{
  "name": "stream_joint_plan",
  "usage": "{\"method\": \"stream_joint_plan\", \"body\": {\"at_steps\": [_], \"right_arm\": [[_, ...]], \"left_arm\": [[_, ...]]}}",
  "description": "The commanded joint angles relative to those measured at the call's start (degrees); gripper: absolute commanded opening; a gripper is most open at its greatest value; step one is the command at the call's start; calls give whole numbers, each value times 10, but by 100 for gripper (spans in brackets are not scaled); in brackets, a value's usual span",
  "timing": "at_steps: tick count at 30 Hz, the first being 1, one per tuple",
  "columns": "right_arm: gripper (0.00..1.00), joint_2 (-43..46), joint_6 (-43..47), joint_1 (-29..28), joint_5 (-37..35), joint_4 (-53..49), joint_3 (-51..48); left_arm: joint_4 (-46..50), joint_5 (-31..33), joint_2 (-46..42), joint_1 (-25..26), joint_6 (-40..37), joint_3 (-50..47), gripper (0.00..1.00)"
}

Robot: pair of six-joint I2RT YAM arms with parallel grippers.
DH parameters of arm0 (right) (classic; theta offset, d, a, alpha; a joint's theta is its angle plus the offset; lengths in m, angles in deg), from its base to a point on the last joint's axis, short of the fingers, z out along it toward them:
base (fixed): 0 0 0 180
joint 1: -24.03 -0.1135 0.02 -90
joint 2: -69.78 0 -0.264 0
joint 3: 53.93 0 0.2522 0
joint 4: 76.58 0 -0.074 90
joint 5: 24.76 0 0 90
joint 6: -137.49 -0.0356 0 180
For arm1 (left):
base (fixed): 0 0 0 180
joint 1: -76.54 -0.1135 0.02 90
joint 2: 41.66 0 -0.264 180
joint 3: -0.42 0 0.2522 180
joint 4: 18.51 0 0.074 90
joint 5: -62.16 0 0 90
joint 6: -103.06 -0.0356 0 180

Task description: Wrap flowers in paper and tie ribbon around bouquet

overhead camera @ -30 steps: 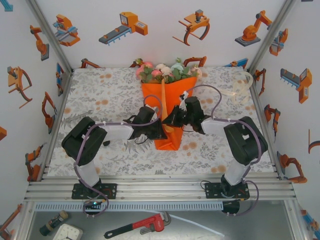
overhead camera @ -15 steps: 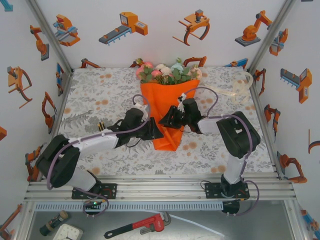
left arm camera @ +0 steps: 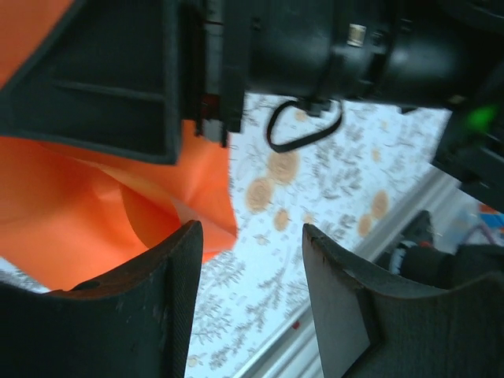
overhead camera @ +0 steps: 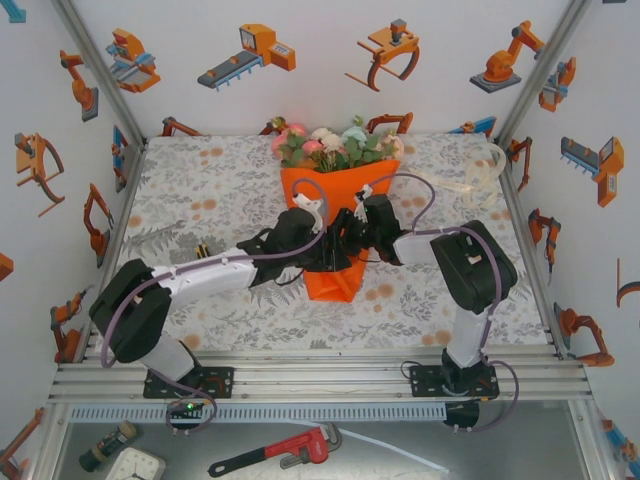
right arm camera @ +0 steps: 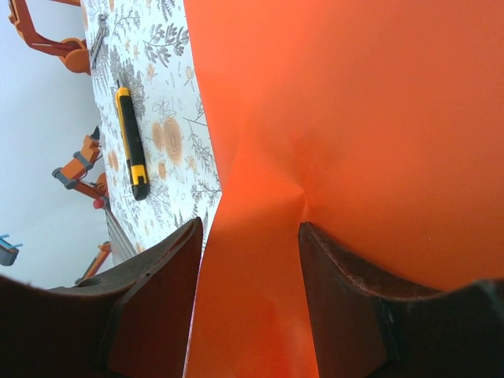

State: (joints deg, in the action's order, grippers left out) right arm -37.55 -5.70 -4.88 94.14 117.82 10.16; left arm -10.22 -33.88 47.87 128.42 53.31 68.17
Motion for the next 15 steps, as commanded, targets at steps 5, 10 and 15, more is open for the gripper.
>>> {"method": "stream_joint_plan", "body": {"at_steps": [5,10,15], "right_arm": [[51,11,6,-1,-18,-22,21],[51,10,3,-3,-16,-20,15],[51,40,2,-4,-34,-38,18]], "left_arm": [[75,142,12,19,-32,-6,58],[52,109,43,17,-3,7,57],[58,105,40,12,30,-16,37]]}}
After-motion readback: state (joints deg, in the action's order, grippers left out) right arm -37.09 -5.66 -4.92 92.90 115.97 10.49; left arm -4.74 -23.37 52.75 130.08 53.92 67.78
